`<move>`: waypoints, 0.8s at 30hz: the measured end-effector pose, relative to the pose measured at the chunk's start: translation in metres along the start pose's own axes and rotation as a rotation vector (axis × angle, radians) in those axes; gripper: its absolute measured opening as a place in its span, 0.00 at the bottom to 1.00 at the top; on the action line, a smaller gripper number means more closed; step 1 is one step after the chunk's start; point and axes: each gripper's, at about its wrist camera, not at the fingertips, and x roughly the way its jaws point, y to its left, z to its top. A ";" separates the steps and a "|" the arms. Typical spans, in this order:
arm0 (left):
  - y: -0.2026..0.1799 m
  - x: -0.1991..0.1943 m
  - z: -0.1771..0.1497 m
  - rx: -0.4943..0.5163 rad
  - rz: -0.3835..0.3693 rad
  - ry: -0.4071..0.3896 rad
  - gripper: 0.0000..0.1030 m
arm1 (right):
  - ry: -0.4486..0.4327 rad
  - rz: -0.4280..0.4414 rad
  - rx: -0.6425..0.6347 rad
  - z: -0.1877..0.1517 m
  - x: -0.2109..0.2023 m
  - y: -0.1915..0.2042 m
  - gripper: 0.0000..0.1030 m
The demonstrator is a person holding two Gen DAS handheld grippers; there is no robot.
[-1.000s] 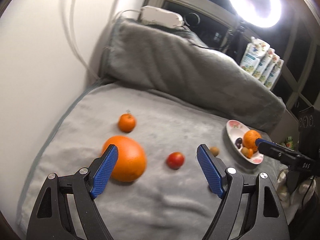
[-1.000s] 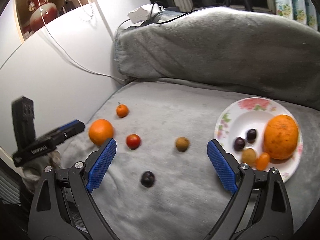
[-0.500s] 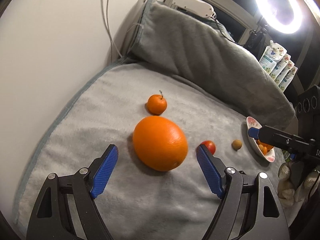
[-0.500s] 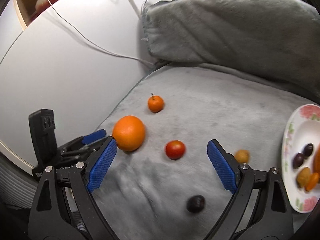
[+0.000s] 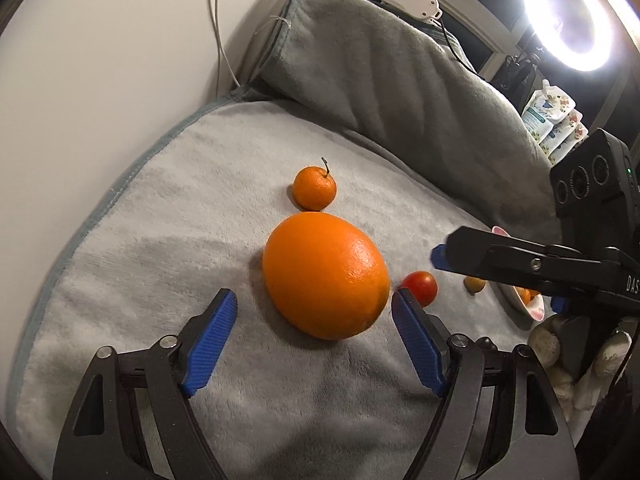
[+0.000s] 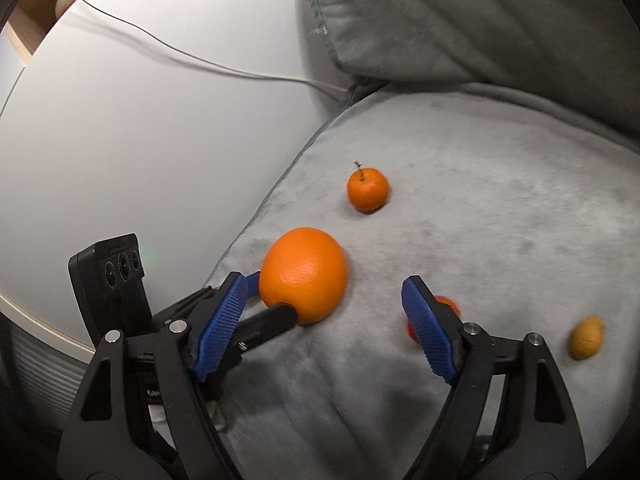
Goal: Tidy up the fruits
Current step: 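Close the right tool around the large smooth orange and lift it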
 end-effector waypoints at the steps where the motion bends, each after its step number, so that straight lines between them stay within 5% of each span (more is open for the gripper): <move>1: 0.001 0.001 0.001 -0.005 -0.005 0.003 0.74 | 0.008 0.008 0.006 0.002 0.004 -0.001 0.81; 11: 0.002 0.008 0.000 -0.021 -0.043 0.024 0.71 | 0.065 0.079 0.064 0.009 0.026 -0.010 0.78; 24: -0.006 0.013 -0.002 -0.003 -0.062 0.044 0.62 | 0.107 0.078 0.050 0.007 0.039 -0.015 0.62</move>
